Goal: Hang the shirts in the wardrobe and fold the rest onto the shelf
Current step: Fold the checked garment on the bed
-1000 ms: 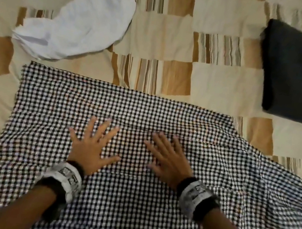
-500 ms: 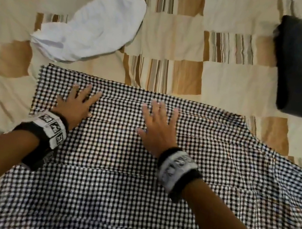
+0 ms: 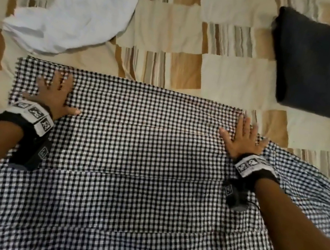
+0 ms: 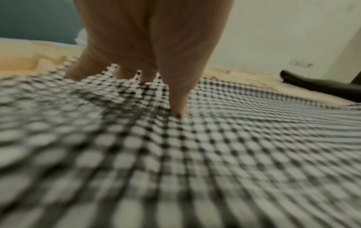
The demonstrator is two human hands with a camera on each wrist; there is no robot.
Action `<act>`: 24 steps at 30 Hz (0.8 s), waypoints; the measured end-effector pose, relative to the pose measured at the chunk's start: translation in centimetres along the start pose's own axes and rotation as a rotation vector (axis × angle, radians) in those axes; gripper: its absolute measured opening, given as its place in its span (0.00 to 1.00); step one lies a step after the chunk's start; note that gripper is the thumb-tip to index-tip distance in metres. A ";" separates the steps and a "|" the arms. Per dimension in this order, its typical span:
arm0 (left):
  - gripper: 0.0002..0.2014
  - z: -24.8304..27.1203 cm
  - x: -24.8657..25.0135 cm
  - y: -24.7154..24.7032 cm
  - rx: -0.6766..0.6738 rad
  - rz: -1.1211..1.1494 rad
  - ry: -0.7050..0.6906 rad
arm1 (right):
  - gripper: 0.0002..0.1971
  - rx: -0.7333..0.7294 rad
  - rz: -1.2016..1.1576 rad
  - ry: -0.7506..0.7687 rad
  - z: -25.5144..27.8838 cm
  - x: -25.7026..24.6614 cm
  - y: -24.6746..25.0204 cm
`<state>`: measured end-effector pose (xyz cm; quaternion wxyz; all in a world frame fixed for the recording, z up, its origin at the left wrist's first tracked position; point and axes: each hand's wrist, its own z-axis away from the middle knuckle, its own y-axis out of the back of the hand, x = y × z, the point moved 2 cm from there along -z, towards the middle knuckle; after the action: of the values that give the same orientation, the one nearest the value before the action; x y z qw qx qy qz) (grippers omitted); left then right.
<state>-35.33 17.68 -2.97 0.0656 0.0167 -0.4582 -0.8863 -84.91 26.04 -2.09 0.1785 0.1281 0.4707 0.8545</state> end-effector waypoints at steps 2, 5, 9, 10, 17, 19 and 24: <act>0.39 3.9 2.7 -1.2 0.131 0.064 -0.046 | 0.45 0.034 -0.023 -0.058 1.9 2.0 0.4; 0.36 11.8 6.7 -6.2 0.175 0.212 -0.215 | 0.46 0.147 0.004 0.172 7.4 0.5 -2.0; 0.40 17.0 7.9 -15.4 0.023 0.110 -0.211 | 0.36 0.011 0.080 0.462 14.5 -1.5 -9.4; 0.41 16.9 7.9 -16.2 0.031 0.121 -0.153 | 0.36 -0.029 0.079 0.450 15.0 -0.1 -10.6; 0.43 18.0 16.3 -13.4 0.163 0.069 -0.053 | 0.48 0.069 -0.291 0.163 15.1 16.2 -8.3; 0.38 18.9 21.2 -13.3 0.159 0.055 -0.132 | 0.33 0.249 -0.458 0.143 14.9 20.1 -4.7; 0.33 21.6 35.2 -14.3 0.106 -0.025 -0.432 | 0.23 0.434 -0.507 -0.246 9.0 31.6 -0.9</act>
<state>-73.62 38.72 -0.99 -0.0459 -0.1644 -0.5074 -0.8446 -109.83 46.79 3.48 0.4089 0.1439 0.6331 0.6413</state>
